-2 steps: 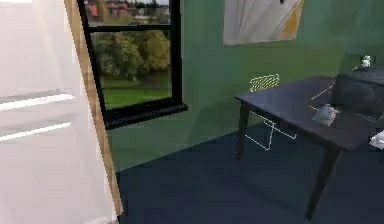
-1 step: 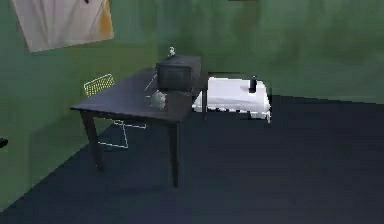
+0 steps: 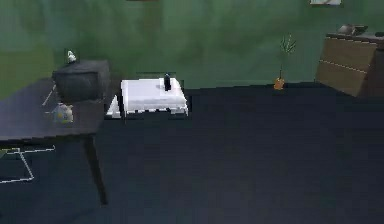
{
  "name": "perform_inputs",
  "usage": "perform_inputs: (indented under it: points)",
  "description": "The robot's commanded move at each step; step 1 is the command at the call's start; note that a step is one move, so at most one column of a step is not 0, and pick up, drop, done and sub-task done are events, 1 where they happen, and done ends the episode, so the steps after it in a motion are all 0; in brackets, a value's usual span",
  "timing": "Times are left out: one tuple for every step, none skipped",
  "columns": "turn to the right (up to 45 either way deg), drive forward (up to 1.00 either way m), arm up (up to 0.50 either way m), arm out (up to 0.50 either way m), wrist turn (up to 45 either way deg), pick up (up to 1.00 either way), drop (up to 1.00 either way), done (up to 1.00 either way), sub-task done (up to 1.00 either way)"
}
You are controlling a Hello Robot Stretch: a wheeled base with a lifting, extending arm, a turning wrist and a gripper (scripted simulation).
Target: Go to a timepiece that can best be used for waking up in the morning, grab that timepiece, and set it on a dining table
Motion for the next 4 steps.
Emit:
perform_inputs:
  points:
    - [0.0,1.0,0.0,0.0,0.0,0.0,0.0,0.0,0.0]
    - [-9.0,0.0,0.0,0.0,0.0,0.0,0.0,0.0,0.0]
    - [0.0,1.0,0.0,0.0,0.0,0.0,0.0,0.0,0.0]
    - [-3.0,0.0,0.0,0.0,0.0,0.0,0.0,0.0,0.0]
